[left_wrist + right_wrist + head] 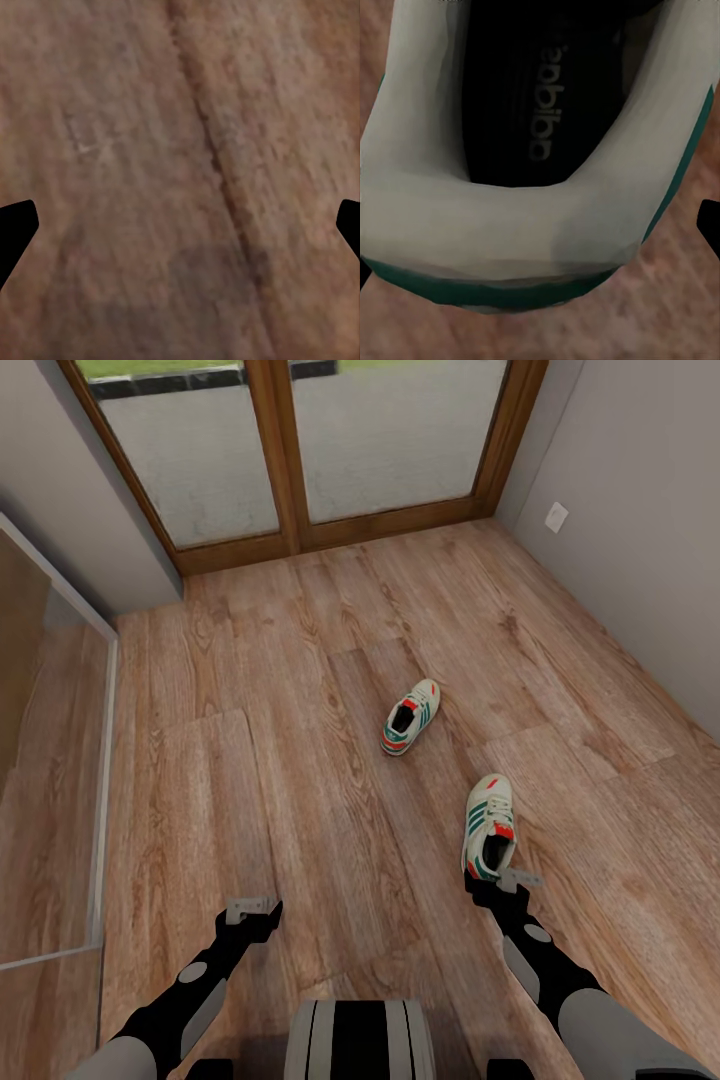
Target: Pick up the two gym shoes and the two sandals from the corridor floor and place them onto the hallstand (shoe rack) in the corridor, making sure they are on the rack and not on the floor. Arrange them so the two gym shoes are next to each other and the two sandals are next to each other.
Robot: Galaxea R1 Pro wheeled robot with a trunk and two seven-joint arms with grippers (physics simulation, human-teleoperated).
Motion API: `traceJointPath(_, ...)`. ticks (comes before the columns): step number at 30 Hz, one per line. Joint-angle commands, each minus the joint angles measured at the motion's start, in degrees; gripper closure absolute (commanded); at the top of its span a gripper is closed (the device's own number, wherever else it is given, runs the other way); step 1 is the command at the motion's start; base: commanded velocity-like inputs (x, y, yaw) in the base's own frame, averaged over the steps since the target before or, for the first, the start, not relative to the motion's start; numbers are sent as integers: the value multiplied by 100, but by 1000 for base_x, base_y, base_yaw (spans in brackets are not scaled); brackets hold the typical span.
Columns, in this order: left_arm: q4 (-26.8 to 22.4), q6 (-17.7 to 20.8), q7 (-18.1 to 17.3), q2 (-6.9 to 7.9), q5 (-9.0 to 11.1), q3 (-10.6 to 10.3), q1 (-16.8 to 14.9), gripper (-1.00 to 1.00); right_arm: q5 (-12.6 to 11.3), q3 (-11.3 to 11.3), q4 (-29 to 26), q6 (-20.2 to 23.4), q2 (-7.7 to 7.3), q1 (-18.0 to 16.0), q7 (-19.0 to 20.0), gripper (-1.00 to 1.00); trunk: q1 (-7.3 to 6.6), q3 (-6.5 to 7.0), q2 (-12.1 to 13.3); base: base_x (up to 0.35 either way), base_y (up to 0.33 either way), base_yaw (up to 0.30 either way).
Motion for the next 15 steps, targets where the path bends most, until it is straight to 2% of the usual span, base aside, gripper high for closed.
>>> traceJointPath(1, 6, -22, -11, 6, 61, -36, -4, -100, -34, 12, 3, -18, -1, -3, -8, -100, -1, -3, -1, 0, 0, 0)
traceJointPath(2, 6, -22, -10, 6, 61, -35, -4, -100, -35, 12, 3, -18, -1, -1, -7, -100, -1, -3, -1, 0, 0, 0)
traceJointPath(3, 6, -22, -10, 6, 61, -34, -4, -100, -34, 12, 3, -18, -1, 0, -8, 100, -1, -3, -1, 0, 0, 0)
traceJointPath(15, 6, -22, -12, 6, 61, -35, -4, -100, -36, 12, 1, -18, -1, 0, -6, 100, -1, -3, -1, 0, 0, 0)
